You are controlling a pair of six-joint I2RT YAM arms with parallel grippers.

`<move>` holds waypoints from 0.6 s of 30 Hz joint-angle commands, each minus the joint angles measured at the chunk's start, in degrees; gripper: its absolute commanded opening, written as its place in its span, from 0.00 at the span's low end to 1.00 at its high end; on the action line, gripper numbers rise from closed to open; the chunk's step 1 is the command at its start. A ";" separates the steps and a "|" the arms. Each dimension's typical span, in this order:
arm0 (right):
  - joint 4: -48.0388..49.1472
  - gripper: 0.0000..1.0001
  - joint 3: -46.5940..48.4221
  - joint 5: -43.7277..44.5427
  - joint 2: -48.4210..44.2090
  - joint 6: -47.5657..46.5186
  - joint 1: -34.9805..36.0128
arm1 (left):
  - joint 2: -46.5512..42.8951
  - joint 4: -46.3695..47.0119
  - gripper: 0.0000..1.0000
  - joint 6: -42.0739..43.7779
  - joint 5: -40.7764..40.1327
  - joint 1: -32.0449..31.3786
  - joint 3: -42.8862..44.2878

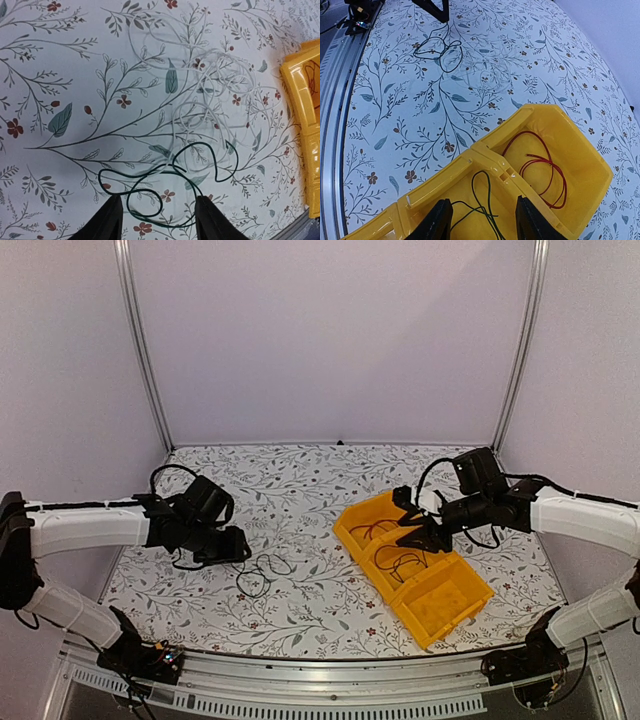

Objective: Untangle the cables

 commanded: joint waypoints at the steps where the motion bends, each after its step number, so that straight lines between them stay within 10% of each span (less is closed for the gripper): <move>1: 3.60 0.48 -1.00 -1.54 -1.71 0.83 0.35 | 3.93 3.42 0.51 -1.06 2.22 -1.16 0.15; 7: 3.26 0.47 -1.08 -1.36 -1.26 0.25 0.35 | 9.35 5.72 0.47 0.73 2.57 -1.17 1.76; 14: 3.12 0.46 -0.25 -2.36 -0.63 0.57 0.35 | 6.76 5.26 0.02 3.05 -2.25 -1.44 5.25; 18: 0.70 0.45 5.06 -3.85 0.34 1.39 0.35 | 0.35 2.67 0.00 8.39 -4.71 -1.58 10.17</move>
